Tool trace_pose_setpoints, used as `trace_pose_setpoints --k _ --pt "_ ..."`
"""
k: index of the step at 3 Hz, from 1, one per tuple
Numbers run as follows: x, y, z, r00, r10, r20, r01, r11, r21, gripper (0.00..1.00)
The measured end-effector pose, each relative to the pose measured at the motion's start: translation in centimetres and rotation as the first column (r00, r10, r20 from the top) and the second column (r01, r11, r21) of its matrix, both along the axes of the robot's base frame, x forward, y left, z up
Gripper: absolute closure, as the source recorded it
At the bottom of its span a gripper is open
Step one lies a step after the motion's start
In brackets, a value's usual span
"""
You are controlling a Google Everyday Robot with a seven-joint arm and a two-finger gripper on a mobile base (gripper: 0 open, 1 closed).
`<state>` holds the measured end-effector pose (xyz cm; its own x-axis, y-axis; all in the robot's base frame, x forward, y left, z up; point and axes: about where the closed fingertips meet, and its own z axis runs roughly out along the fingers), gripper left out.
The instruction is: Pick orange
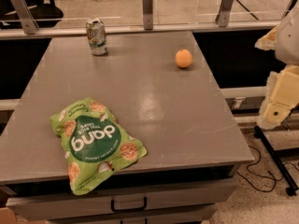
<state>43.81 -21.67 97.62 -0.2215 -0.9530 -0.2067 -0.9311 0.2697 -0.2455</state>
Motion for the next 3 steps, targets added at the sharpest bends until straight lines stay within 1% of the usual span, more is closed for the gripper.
trace_pose_setpoints --k 1,2,3 --pt "0.0 0.0 0.0 1.0000 0.000 0.000 0.000 1.000 0.000 0.00" --pt "1.4 0.0 -0.4 0.9998 0.010 0.017 -0.010 1.000 0.024 0.00" --pt "5.7 0.3 -2.6 0.9984 0.026 0.050 -0.030 0.996 0.079 0.00"
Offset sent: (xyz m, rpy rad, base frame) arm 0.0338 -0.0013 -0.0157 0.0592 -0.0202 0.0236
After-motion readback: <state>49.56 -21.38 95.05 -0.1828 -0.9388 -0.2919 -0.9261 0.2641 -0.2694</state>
